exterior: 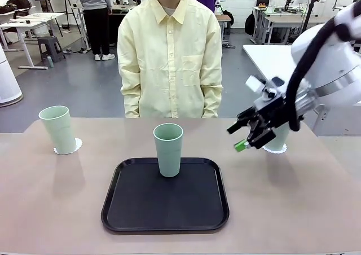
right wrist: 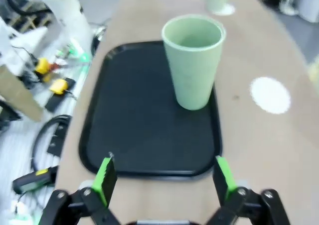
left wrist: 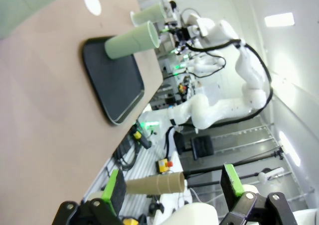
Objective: Place coasters on the table and set cups on them.
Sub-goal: Take one Reusable plastic cup from the Flat Tray and place it on a coaster set by the human.
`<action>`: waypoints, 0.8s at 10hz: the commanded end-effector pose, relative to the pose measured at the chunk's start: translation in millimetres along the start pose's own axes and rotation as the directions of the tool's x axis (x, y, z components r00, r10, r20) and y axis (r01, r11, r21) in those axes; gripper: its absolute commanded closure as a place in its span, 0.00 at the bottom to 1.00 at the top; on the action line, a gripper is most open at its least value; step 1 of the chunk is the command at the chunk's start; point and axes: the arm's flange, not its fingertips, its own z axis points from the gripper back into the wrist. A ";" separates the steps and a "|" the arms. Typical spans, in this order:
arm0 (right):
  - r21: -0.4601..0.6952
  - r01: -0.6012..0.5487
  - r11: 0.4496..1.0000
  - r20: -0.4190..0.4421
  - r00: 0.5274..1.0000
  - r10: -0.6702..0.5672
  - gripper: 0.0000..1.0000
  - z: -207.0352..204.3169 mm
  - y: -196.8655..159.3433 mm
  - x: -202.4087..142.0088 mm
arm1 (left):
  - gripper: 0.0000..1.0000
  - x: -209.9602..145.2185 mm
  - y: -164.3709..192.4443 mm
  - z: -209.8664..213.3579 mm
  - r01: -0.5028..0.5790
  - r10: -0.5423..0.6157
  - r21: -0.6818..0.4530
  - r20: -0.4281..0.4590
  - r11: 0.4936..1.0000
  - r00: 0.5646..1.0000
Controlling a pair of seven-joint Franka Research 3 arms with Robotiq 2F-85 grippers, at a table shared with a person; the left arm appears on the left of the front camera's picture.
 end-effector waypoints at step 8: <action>-0.185 0.043 0.982 0.107 0.994 -0.024 0.00 -72.5 -20.9 -11.1 | 0.00 -0.7 -2.6 1.6 0.004 -0.004 -0.002 0.006 1.000 1.000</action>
